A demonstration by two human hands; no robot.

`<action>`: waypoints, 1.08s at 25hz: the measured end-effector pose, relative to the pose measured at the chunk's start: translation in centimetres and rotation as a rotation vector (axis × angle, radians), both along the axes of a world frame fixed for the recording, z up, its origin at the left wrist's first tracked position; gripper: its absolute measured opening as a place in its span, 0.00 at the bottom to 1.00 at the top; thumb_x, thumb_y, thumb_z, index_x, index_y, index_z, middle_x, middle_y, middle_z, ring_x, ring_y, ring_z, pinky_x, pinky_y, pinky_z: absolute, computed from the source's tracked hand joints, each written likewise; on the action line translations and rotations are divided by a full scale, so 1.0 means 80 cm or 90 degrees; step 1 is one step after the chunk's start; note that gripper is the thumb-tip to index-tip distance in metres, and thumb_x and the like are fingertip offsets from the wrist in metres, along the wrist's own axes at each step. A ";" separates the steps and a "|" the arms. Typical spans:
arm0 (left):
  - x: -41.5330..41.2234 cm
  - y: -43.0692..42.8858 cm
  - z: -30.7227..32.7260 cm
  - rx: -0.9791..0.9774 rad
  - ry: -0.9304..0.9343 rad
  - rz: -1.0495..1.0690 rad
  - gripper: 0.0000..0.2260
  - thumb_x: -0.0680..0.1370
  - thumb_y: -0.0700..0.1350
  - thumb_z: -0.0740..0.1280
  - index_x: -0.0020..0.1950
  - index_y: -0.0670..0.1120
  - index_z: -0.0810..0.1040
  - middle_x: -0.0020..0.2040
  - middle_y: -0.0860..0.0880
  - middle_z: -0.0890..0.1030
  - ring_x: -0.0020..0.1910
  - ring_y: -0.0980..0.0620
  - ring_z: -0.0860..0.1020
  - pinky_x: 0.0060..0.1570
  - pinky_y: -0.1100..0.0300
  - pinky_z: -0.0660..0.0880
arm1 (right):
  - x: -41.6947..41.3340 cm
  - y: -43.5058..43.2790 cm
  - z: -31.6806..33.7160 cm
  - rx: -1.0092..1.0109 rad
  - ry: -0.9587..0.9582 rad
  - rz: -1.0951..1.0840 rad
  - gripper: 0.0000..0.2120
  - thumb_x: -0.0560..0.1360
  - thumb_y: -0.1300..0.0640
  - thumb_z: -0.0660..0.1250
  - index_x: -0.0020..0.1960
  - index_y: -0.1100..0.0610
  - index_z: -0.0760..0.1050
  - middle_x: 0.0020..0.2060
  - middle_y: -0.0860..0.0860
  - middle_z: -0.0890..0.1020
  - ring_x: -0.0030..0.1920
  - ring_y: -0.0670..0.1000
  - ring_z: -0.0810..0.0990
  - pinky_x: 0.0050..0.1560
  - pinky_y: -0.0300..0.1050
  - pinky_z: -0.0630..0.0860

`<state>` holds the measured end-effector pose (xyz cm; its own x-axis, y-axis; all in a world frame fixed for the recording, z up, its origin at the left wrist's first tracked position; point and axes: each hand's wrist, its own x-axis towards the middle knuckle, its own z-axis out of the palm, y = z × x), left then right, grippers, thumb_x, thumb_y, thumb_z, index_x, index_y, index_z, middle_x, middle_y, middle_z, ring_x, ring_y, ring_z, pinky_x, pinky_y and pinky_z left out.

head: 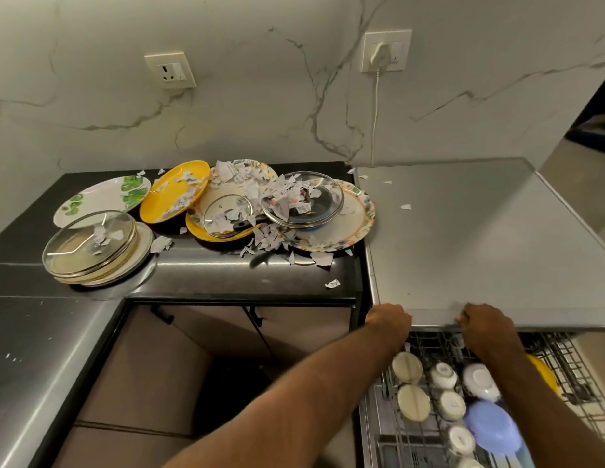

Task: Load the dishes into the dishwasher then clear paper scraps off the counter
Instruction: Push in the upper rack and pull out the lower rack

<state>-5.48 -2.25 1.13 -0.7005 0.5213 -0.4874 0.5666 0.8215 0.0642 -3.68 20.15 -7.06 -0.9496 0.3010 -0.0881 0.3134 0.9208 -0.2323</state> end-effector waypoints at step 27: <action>-0.043 0.173 -0.084 -0.159 0.002 0.253 0.21 0.83 0.40 0.63 0.76 0.40 0.70 0.76 0.37 0.70 0.73 0.28 0.68 0.64 0.38 0.70 | 0.025 0.033 0.023 0.096 -0.164 0.211 0.33 0.86 0.52 0.60 0.85 0.59 0.50 0.82 0.65 0.57 0.79 0.64 0.64 0.71 0.57 0.72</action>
